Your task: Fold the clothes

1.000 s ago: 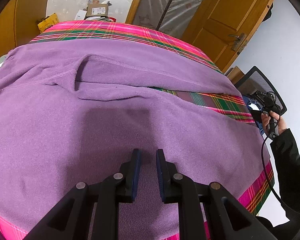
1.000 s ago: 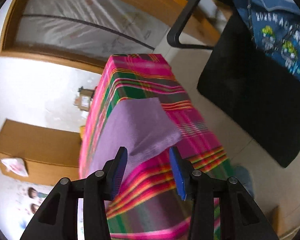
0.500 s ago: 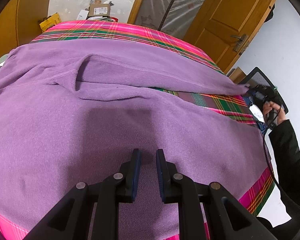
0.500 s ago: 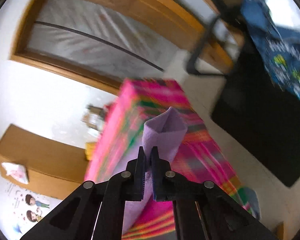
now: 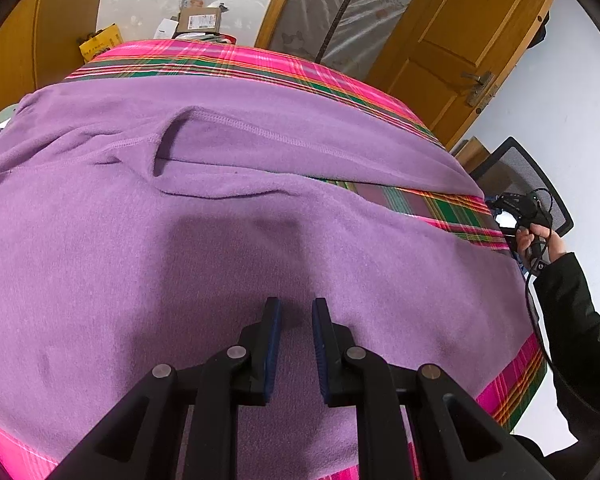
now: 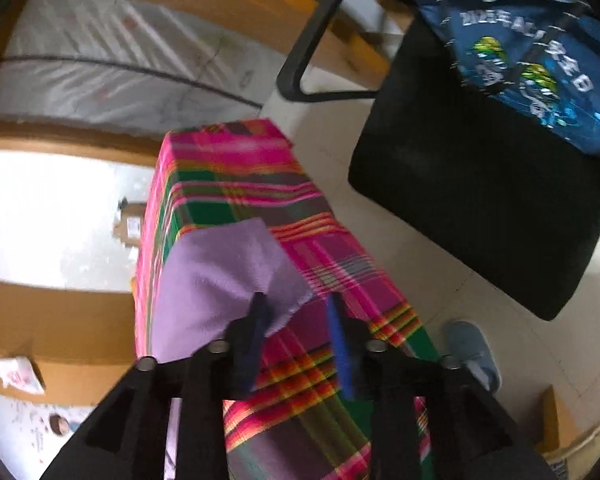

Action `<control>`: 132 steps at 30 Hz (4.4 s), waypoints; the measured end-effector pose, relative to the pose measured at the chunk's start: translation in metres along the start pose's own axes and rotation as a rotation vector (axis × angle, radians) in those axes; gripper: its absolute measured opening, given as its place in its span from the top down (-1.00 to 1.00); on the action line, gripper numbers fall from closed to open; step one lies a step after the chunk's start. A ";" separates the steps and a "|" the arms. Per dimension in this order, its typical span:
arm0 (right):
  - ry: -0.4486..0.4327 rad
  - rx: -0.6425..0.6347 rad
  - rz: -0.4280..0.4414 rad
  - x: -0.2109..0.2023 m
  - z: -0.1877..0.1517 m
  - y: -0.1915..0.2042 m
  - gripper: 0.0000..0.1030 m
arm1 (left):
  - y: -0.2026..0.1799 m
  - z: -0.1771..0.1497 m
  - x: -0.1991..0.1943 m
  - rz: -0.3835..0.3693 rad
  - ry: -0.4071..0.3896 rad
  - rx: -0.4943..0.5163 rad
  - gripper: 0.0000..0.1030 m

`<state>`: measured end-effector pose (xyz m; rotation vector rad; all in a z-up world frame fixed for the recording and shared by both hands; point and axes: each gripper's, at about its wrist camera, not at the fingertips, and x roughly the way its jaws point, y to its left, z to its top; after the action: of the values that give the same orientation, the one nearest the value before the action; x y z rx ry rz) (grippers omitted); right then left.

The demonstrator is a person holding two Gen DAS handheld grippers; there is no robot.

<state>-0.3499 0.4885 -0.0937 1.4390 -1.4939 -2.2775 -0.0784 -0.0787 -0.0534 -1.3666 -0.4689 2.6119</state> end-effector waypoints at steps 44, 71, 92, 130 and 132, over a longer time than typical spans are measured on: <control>-0.058 -0.419 -0.127 0.022 0.010 0.081 0.38 | -0.005 0.006 0.007 0.014 -0.013 0.013 0.69; -0.057 -0.816 0.078 -0.033 -0.154 0.149 0.11 | 0.038 0.006 -0.035 0.130 -0.106 -0.096 0.69; 0.250 -1.121 0.085 0.029 -0.337 0.181 0.11 | 0.172 -0.011 -0.094 0.372 -0.187 -0.348 0.69; 0.332 -1.638 0.149 0.191 -0.372 0.354 0.11 | 0.296 0.202 -0.047 0.369 -0.078 -0.065 0.69; 0.357 -1.634 0.143 0.207 -0.372 0.353 0.11 | 0.307 0.204 -0.039 0.344 -0.074 -0.087 0.69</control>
<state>-0.3422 -0.0574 -0.0022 0.9168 0.4557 -1.8740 -0.2218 -0.4188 -0.0196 -1.4998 -0.3914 2.9555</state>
